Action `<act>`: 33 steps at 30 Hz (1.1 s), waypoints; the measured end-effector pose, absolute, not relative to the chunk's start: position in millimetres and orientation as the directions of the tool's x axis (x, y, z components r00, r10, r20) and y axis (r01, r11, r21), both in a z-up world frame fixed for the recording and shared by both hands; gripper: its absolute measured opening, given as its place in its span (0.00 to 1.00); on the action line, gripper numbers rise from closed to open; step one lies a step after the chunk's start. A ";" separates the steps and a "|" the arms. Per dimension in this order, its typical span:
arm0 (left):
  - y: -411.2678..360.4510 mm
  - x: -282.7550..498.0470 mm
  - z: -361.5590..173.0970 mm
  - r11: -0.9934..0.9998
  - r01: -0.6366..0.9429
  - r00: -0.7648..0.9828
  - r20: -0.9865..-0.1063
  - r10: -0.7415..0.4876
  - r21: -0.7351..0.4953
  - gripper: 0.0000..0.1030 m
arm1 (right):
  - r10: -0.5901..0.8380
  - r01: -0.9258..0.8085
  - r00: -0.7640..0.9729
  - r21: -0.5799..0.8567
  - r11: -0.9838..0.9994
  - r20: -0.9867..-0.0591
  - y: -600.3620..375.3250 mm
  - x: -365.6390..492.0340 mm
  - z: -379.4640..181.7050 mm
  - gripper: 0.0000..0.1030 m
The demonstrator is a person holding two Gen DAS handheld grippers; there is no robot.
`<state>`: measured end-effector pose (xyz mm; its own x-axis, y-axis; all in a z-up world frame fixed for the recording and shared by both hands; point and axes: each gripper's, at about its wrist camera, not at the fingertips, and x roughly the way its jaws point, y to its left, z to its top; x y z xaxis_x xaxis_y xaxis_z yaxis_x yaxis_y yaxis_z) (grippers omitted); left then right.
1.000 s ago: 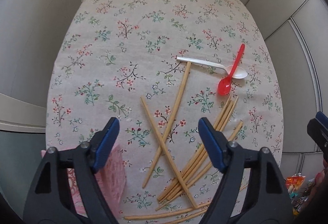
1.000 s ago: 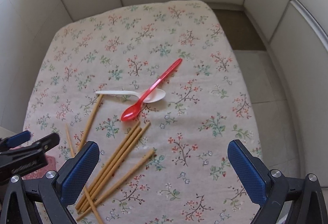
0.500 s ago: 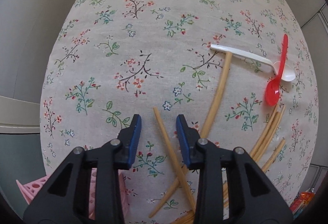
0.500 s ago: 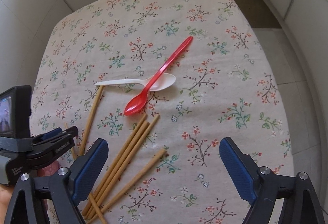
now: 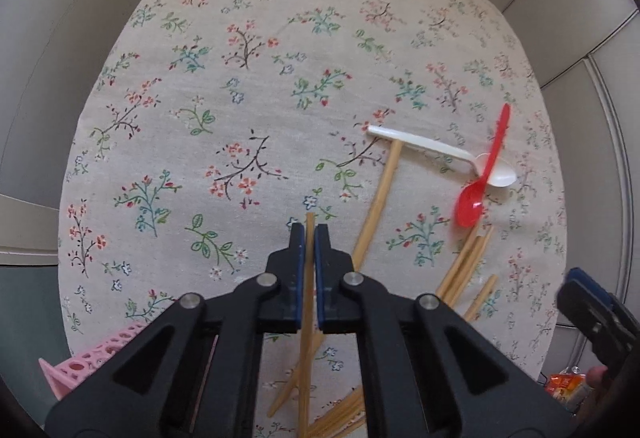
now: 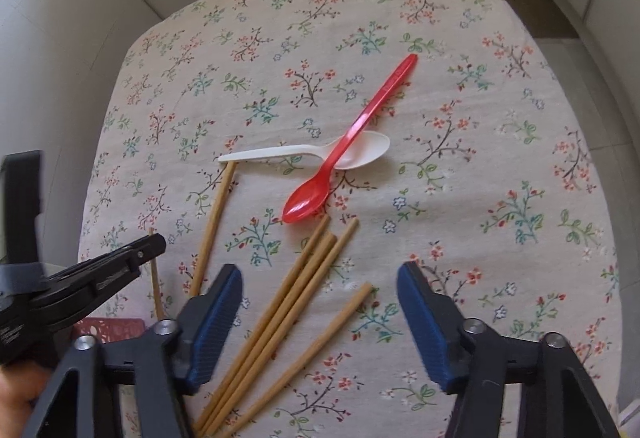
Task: Organize utensils
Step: 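Lift the chopstick with the left tool and lower it into the pink holder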
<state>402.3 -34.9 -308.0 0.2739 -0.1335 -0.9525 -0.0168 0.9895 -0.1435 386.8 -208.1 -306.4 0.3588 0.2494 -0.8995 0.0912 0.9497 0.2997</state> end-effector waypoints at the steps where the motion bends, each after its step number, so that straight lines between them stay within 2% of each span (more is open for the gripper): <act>1: -34.3 399.9 -298.9 0.987 -0.009 0.292 -0.945 -0.149 -0.158 0.05 | 0.265 0.088 0.353 0.314 0.945 -0.897 -205.1 388.3 -307.5 0.59; 5: -33.4 389.0 -263.8 0.980 0.033 0.367 -0.910 -0.192 -0.194 0.05 | 0.293 0.054 0.341 0.330 0.942 -0.893 -186.5 395.8 -308.1 0.55; 13: -6.8 353.5 -202.7 0.965 0.093 0.502 -0.826 -0.257 -0.243 0.05 | 0.416 0.067 0.308 0.455 0.888 -0.856 -166.4 427.8 -333.1 0.52; 17: 8.4 333.1 -183.6 0.954 0.106 0.547 -0.784 -0.293 -0.282 0.05 | 0.426 0.085 0.274 0.463 0.882 -0.862 -152.7 444.9 -360.2 0.36; 19: 15.0 326.5 -179.7 0.948 0.112 0.561 -0.769 -0.307 -0.297 0.05 | 0.419 0.073 0.285 0.455 0.887 -0.862 -145.0 451.6 -368.6 0.32; 27: 25.8 319.1 -183.7 0.946 0.111 0.565 -0.763 -0.312 -0.305 0.05 | 0.416 0.056 0.304 0.452 0.890 -0.857 -126.8 474.1 -398.0 0.24; 28: 26.5 318.6 -183.4 0.946 0.109 0.568 -0.762 -0.311 -0.305 0.05 | 0.421 0.057 0.301 0.457 0.888 -0.856 -125.8 476.9 -400.8 0.21; 29: 26.7 318.1 -182.7 0.946 0.108 0.570 -0.761 -0.311 -0.305 0.05 | 0.422 0.052 0.301 0.456 0.888 -0.855 -123.9 479.7 -403.9 0.14; 33: 28.6 316.7 -183.3 0.950 0.098 0.583 -0.756 -0.297 -0.297 0.05 | 0.411 0.025 0.323 0.442 0.897 -0.852 -122.2 479.7 -403.8 0.10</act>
